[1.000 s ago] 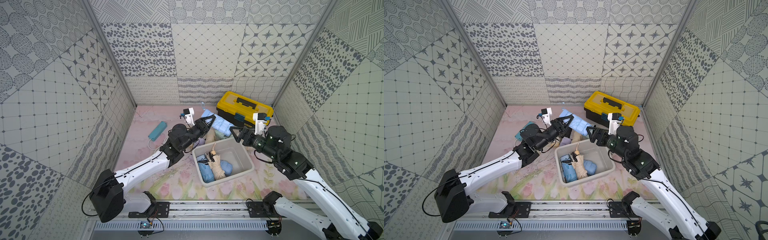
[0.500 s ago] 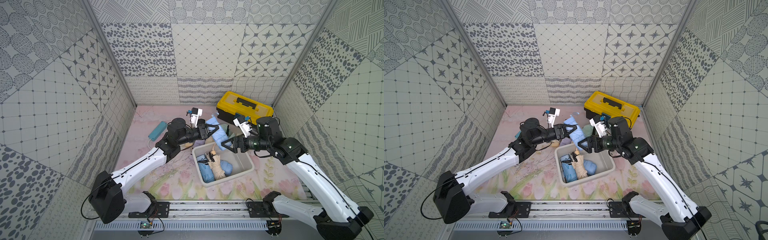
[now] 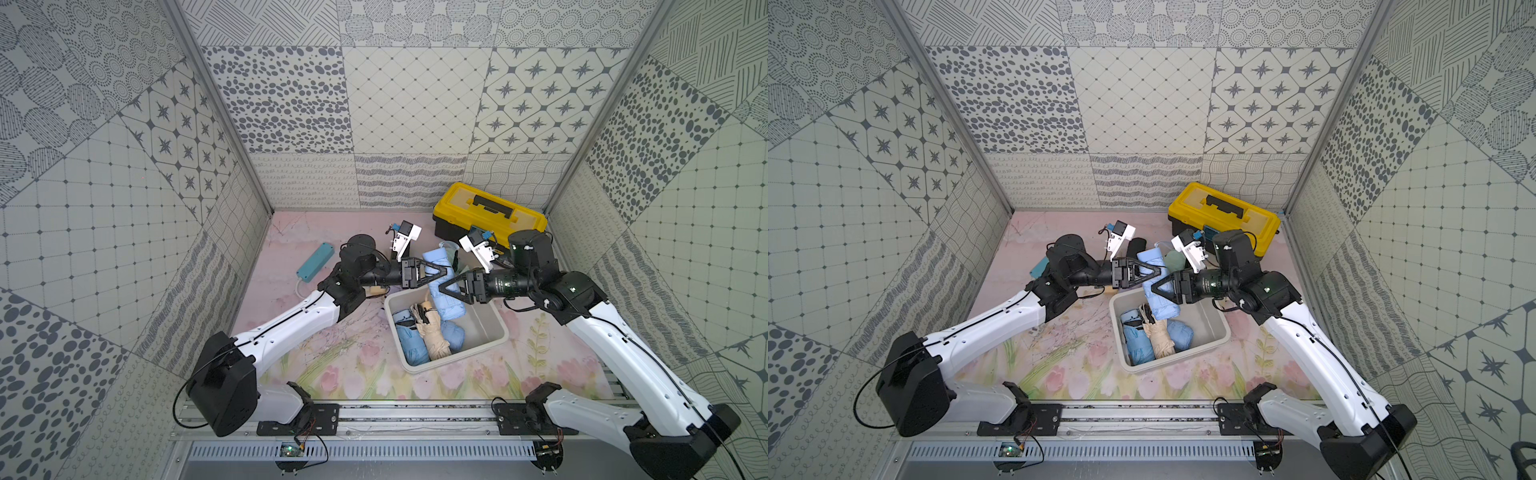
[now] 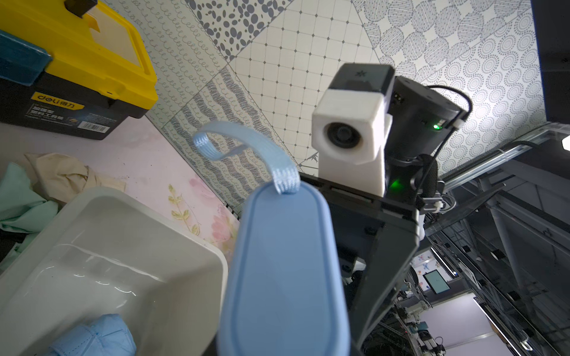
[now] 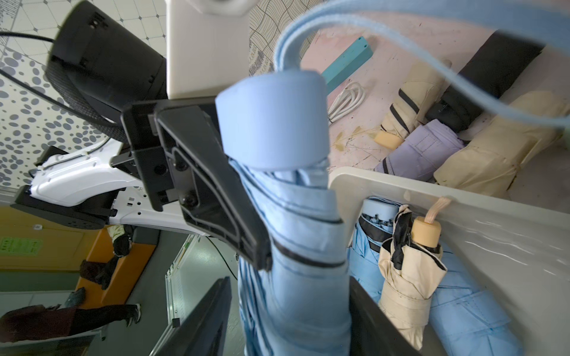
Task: Put the umbrella into the storage box
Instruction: Pick up the umbrella from the center of the board, then place the umbrella in the storage box.
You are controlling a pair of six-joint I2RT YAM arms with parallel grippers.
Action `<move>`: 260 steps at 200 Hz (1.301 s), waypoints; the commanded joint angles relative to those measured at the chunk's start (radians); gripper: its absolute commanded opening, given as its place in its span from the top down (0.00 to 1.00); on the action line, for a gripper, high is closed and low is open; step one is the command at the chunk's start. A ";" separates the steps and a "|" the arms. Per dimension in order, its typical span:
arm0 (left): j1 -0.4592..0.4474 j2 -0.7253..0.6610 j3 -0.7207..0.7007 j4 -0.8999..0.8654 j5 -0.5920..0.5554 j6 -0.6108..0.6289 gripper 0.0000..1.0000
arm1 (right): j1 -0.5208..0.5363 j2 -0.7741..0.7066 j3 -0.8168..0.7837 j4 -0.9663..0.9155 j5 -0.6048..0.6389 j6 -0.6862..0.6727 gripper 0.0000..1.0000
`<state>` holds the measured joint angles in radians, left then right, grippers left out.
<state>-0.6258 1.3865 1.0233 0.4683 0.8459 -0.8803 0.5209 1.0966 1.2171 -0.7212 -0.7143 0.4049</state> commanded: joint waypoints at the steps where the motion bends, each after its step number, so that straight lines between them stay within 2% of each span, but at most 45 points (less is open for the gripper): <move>1: 0.002 0.001 0.006 0.207 0.113 -0.035 0.81 | -0.002 -0.002 -0.039 0.124 -0.050 0.062 0.50; 31: 0.000 -0.001 -0.001 0.213 0.086 -0.041 0.68 | -0.003 -0.002 -0.063 0.170 -0.056 0.107 0.61; 40: 0.000 -0.002 -0.001 0.211 0.076 -0.042 0.60 | -0.003 -0.007 -0.071 0.179 -0.052 0.117 0.64; 55: 0.002 -0.010 -0.007 0.199 0.053 -0.033 0.39 | -0.002 -0.018 -0.085 0.186 -0.031 0.131 0.68; 68: 0.000 -0.018 -0.015 0.178 0.028 -0.023 0.28 | -0.003 -0.032 -0.097 0.185 -0.006 0.141 0.71; 94: 0.002 -0.046 -0.021 0.060 -0.041 0.038 0.16 | -0.003 -0.069 -0.122 0.186 0.057 0.169 0.75; 121: 0.001 -0.098 -0.056 -0.037 -0.139 0.070 0.12 | -0.004 -0.123 -0.140 0.157 0.140 0.175 0.76; 147: -0.001 -0.182 -0.121 -0.135 -0.245 0.073 0.12 | -0.014 -0.158 -0.121 0.040 0.237 0.121 0.76; 184: -0.005 -0.322 -0.174 -0.454 -0.430 0.047 0.13 | -0.015 -0.133 -0.028 -0.237 0.373 -0.004 0.76; 210: -0.006 -0.376 -0.196 -0.617 -0.498 -0.012 0.16 | -0.014 -0.089 0.013 -0.376 0.433 -0.070 0.76; 236: -0.026 -0.411 -0.218 -0.737 -0.582 -0.061 0.18 | 0.004 -0.038 0.010 -0.410 0.491 -0.101 0.77; 260: -0.047 -0.397 -0.219 -0.833 -0.620 -0.084 0.19 | 0.069 0.036 0.004 -0.359 0.531 -0.118 0.77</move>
<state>-0.6487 0.9966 0.8116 -0.0780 0.3954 -0.9039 0.5373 1.0813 1.1988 -1.1290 -0.2459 0.3408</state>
